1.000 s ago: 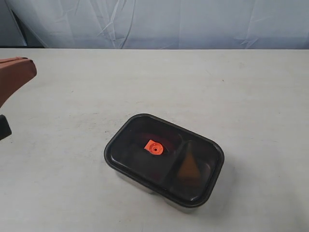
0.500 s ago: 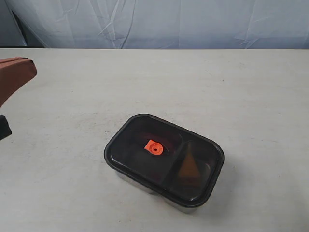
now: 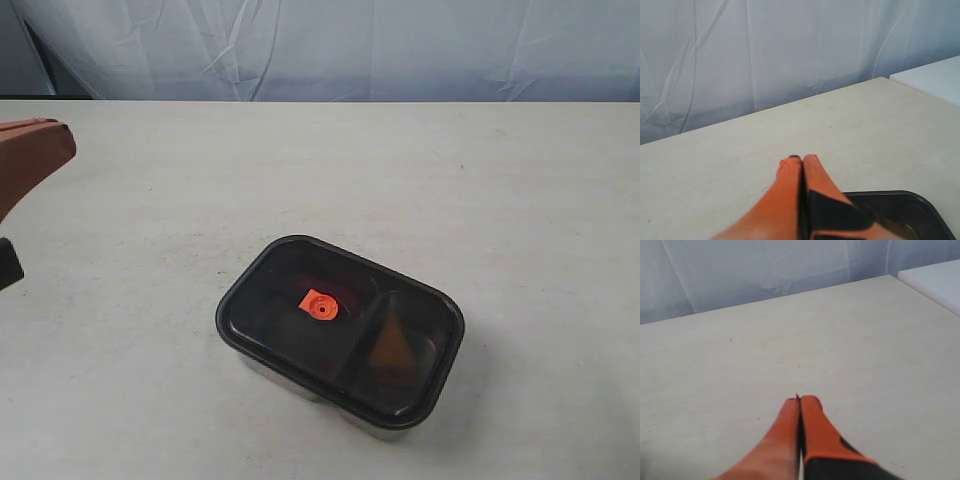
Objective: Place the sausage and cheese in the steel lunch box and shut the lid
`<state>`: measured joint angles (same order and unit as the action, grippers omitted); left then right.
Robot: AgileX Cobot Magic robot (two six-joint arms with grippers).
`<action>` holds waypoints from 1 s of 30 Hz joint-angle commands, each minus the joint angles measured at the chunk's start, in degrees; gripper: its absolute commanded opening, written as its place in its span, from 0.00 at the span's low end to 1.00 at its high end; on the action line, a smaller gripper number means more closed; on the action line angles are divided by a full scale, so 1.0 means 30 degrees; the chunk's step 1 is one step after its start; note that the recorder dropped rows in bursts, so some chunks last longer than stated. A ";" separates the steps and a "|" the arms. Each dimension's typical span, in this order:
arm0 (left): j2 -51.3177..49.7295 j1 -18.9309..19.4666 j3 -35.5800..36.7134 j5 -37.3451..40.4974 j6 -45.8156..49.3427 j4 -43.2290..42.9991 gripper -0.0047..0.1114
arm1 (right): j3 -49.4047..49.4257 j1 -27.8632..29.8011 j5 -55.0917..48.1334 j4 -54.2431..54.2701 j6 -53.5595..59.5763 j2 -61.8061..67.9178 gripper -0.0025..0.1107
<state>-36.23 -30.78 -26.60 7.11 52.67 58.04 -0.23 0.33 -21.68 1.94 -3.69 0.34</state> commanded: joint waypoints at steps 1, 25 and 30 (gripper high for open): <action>0.0128 -0.0053 0.0087 0.0038 0.0058 -0.0091 0.04 | 0.0078 0.0114 0.0313 0.0049 0.0093 -0.0113 0.02; 0.6992 0.5922 0.2224 0.4250 -1.1251 -0.9720 0.04 | 0.0078 0.0114 0.0241 0.0041 0.0093 -0.0113 0.02; 0.9737 0.8794 0.3959 0.5069 -1.2643 -0.9988 0.04 | 0.0078 0.0114 0.0241 0.0041 0.0093 -0.0113 0.02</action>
<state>-10.95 -8.20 -17.27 20.90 17.64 29.27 -0.23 0.33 -21.68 2.05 -3.56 0.34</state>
